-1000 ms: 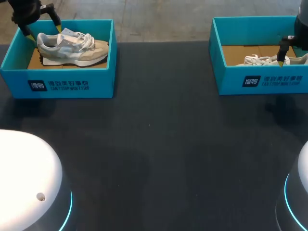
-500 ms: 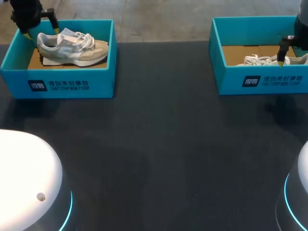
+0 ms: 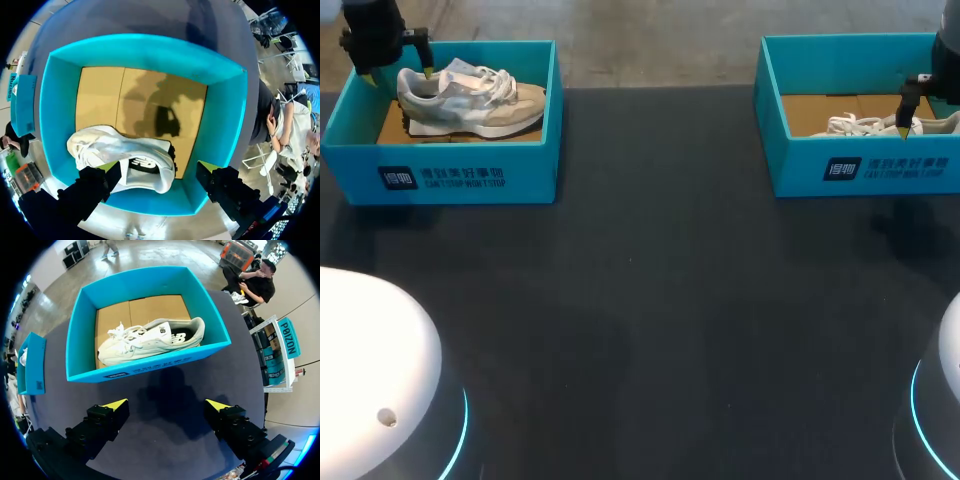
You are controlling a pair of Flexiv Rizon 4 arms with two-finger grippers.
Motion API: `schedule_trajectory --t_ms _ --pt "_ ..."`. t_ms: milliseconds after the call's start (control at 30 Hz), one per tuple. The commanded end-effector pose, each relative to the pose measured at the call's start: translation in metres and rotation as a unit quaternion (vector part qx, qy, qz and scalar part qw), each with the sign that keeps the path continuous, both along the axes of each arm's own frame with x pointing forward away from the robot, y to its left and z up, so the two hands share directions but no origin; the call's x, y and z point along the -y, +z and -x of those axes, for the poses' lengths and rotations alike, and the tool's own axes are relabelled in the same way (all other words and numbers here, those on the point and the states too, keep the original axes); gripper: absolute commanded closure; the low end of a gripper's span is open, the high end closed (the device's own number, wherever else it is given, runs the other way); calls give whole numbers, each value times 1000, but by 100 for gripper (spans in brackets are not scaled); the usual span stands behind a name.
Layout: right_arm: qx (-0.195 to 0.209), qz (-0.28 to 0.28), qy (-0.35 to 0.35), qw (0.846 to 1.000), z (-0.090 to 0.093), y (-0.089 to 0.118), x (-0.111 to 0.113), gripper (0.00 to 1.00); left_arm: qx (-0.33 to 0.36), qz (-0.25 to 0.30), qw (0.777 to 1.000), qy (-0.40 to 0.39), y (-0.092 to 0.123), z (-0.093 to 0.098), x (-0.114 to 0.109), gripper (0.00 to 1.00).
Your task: Take the shoe out of the shoebox, open the shoe tongue, remove and reinsert the insole, then place the shoe into the shoebox
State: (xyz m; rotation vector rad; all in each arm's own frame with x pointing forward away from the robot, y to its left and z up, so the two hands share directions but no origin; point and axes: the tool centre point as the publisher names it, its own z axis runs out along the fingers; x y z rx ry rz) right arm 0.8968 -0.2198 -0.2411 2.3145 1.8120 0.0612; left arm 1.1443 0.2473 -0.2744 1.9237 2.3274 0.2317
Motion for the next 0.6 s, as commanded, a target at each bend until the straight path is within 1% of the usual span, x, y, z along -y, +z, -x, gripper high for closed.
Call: schedule_trajectory --t_ms 33,133,200,267,467,600 --pt "1 0 0 1000 0 0 0 0 -18 -7 1000 -3 -9 -31 -9 0" --pt "1 0 0 1000 0 0 0 0 -15 -12 1000 -7 -10 -40 -14 0" --pt "1 0 0 1000 0 0 0 0 -25 0 1000 -14 -10 -46 -17 0" --pt "1 0 0 1000 0 0 0 0 -24 -8 1000 -15 -12 -51 -20 0" --pt "1 0 0 1000 0 0 0 0 -35 -12 999 -22 -18 -58 -24 0" --pt "1 0 0 1000 0 0 0 0 -43 -5 998 -38 -21 -61 -27 0"
